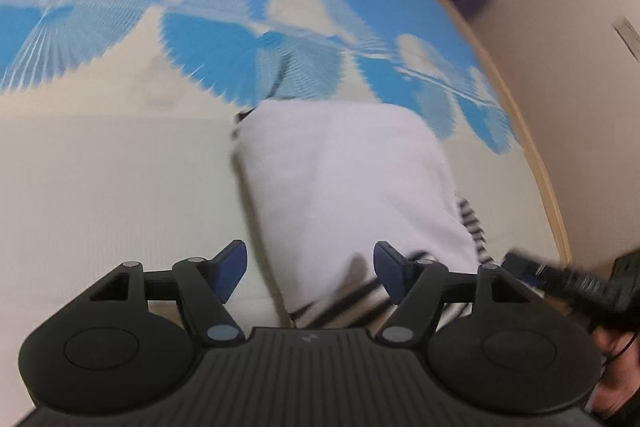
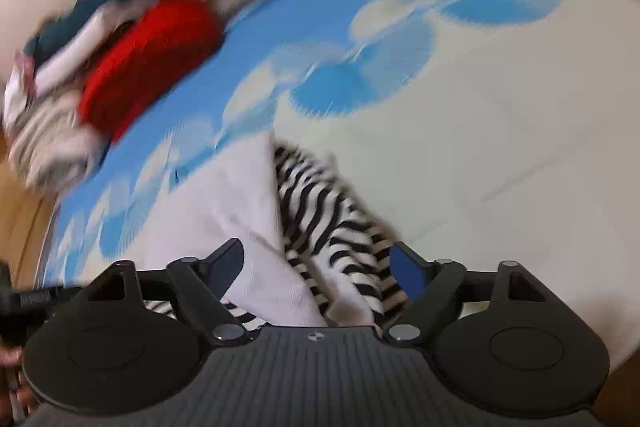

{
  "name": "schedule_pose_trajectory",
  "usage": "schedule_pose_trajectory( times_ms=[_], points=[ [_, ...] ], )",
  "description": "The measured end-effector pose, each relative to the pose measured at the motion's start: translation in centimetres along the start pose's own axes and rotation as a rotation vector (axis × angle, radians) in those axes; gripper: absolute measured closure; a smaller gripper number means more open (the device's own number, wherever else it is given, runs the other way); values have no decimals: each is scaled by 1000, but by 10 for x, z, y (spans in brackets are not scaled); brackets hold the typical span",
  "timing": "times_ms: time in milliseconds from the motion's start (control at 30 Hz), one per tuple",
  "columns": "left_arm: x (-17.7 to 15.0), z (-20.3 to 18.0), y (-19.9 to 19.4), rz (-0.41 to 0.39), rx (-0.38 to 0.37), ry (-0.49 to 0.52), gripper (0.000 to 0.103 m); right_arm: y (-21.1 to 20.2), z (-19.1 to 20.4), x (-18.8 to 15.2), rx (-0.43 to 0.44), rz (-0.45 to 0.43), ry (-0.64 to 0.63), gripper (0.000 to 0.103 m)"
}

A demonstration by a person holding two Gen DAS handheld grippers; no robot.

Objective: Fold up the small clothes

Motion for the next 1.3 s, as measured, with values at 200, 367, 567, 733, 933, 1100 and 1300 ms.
schedule_pose_trajectory(
  times_ms=[200, 367, 567, 733, 933, 1100, 1300],
  points=[
    [18, 17, 40, 65, -71, -175, 18, 69, 9, -6, -6, 206, -101, 31],
    [22, 23, 81, 120, -160, -276, 15, 82, 11, -8, -12, 232, -121, 84],
    [28, 6, 73, 70, -161, -126, 58, 77, 3, -8, 0, 235, -22, 95],
    [56, 0, 3, -116, -76, 93, 58, 72, 47, 4, 129, 154, -85, 96],
    [84, 40, -34, -257, 128, 80, 32, 87, 106, 12, 259, 122, -94, 96],
    [64, 41, -89, -313, 52, 88, 32, 93, 100, 11, 228, 178, -15, 91],
    [16, 46, -106, -316, 105, 123, 35, 95, 111, 10, 272, 190, -40, 67]
  ],
)
Point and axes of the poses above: each gripper's, at about its wrist camera, not at the fingertips, and y roughly the way its jaws point, z to its left, x to its top, the point moved 1 cm from there along y, roughly the way its jaws point, and after that the axes turned 13 degrees about -y, right-handed, at the moved point
